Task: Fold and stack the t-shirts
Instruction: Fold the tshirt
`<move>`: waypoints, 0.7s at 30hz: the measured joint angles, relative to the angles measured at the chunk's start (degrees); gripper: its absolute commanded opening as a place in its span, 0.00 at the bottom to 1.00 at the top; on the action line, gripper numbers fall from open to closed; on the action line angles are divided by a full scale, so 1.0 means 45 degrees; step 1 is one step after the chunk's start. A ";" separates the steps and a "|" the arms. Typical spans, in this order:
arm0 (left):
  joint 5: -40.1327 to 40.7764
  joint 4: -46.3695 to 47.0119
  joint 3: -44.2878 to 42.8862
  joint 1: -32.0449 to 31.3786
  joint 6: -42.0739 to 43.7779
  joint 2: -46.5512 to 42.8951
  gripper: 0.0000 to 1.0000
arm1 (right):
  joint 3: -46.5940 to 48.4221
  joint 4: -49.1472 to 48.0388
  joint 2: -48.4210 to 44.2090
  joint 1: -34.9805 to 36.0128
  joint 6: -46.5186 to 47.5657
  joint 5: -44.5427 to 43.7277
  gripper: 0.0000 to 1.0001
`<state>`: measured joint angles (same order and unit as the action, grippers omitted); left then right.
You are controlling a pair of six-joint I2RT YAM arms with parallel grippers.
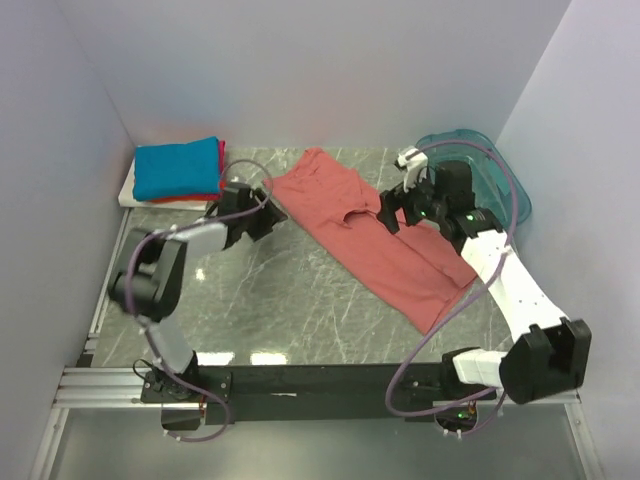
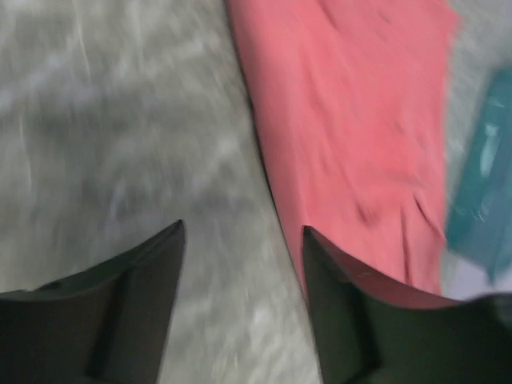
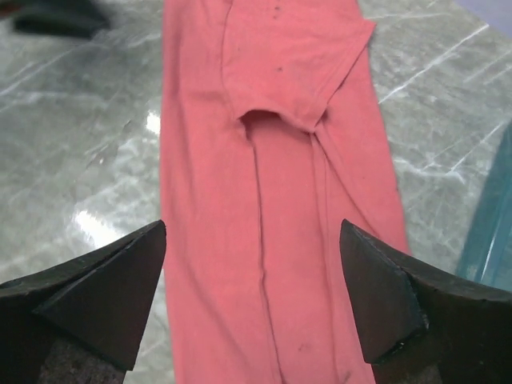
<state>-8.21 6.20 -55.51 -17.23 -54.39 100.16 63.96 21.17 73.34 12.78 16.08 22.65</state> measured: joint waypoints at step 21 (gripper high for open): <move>0.2919 -0.4639 -0.8539 0.0243 0.0321 0.6164 0.01 | -0.1749 0.1831 -0.1486 -0.0466 0.2608 0.2895 0.88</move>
<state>4.93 -14.68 -93.93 -16.14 -52.95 127.90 56.10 29.41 66.65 10.68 27.81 35.68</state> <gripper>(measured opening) 0.014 0.896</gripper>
